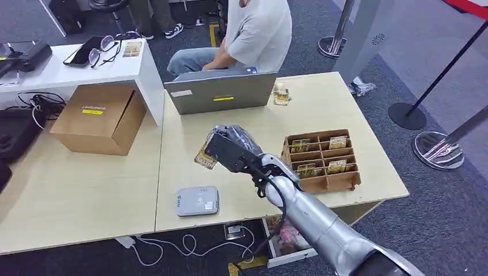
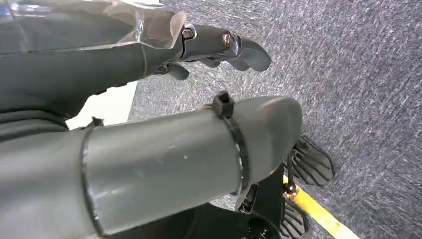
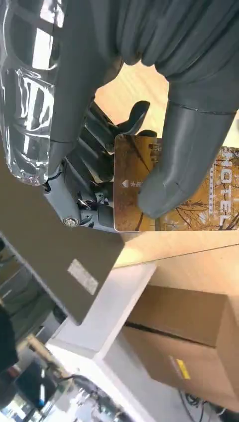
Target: Pass the card to the sensor for recognition and then transmit it.
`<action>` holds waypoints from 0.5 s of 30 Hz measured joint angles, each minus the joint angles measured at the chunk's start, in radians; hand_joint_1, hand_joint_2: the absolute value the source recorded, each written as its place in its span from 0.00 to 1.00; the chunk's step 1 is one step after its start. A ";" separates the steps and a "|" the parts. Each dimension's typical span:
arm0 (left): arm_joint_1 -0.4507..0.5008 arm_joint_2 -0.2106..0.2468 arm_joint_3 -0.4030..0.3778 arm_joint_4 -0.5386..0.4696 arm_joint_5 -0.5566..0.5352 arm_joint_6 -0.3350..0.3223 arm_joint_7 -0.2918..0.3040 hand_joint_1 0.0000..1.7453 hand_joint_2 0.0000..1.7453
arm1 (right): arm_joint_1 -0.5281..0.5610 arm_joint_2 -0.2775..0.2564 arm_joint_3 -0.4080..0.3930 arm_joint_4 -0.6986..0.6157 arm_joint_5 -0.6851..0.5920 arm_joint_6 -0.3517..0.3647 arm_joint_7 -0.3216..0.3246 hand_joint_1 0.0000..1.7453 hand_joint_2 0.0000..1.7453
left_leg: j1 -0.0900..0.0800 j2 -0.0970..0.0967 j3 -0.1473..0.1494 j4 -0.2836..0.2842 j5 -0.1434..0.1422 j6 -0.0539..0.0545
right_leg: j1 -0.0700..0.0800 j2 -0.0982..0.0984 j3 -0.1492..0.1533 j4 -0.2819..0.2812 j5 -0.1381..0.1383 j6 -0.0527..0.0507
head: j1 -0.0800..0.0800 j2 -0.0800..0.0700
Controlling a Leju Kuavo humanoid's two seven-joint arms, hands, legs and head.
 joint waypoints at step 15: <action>-0.005 0.004 0.000 0.000 0.010 0.001 0.018 0.00 0.00 | 0.011 0.066 0.068 0.263 -0.039 0.011 0.038 1.00 1.00 | 0.000 0.000 0.000 0.000 0.000 0.000 | 0.000 0.000 0.000 0.000 0.000 0.000 | 0.000 0.000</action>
